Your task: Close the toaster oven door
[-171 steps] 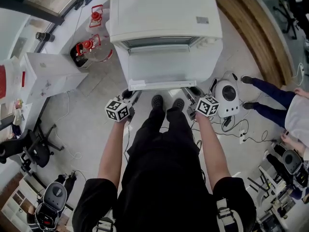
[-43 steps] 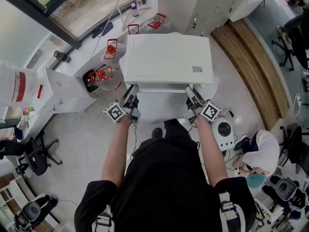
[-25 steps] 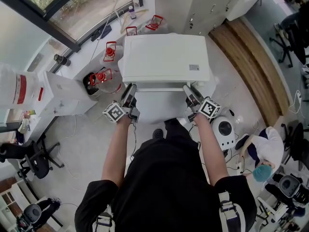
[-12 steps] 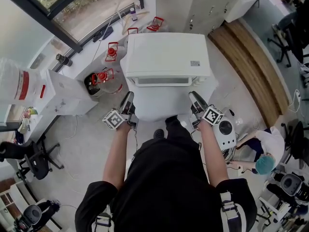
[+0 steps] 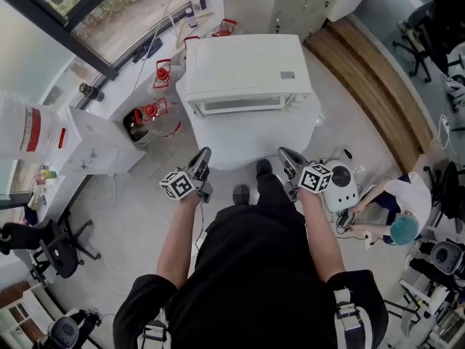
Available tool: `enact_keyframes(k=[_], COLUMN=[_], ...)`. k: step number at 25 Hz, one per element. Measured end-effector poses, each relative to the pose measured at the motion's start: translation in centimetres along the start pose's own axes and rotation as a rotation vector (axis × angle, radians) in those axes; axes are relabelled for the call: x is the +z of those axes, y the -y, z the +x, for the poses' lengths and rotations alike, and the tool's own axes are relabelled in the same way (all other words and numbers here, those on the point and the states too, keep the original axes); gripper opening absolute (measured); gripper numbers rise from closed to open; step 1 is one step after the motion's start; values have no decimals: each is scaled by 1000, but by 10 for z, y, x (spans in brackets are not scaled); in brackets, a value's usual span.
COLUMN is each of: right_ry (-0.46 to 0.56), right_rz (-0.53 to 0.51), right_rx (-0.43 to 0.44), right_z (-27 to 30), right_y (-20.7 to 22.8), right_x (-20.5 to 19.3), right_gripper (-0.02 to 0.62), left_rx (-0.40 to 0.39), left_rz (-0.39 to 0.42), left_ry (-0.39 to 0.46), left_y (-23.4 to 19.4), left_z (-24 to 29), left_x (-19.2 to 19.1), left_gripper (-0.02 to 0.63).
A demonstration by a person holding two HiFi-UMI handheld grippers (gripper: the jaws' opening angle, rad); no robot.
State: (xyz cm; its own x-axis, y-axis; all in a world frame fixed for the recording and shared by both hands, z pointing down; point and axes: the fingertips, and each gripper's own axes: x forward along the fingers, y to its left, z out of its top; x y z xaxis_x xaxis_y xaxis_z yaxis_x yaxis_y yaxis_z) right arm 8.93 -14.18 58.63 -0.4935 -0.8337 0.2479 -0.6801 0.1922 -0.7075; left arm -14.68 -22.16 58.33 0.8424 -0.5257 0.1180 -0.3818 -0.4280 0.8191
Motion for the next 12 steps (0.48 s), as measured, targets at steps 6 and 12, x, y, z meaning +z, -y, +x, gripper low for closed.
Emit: enact_keyframes(k=[6, 12], right_ry=[54, 167], right_rz=[-8, 42], right_rx=[-70, -178], right_z=[-38, -125], right_y=[11, 43], right_x=[-1, -3], right_gripper=[15, 15], left_rx=[-43, -112], left_rz=[84, 186], left_ry=[-198, -372], left_y=[28, 68], left_z=[5, 21], left_x=[-60, -126], left_gripper=[35, 35])
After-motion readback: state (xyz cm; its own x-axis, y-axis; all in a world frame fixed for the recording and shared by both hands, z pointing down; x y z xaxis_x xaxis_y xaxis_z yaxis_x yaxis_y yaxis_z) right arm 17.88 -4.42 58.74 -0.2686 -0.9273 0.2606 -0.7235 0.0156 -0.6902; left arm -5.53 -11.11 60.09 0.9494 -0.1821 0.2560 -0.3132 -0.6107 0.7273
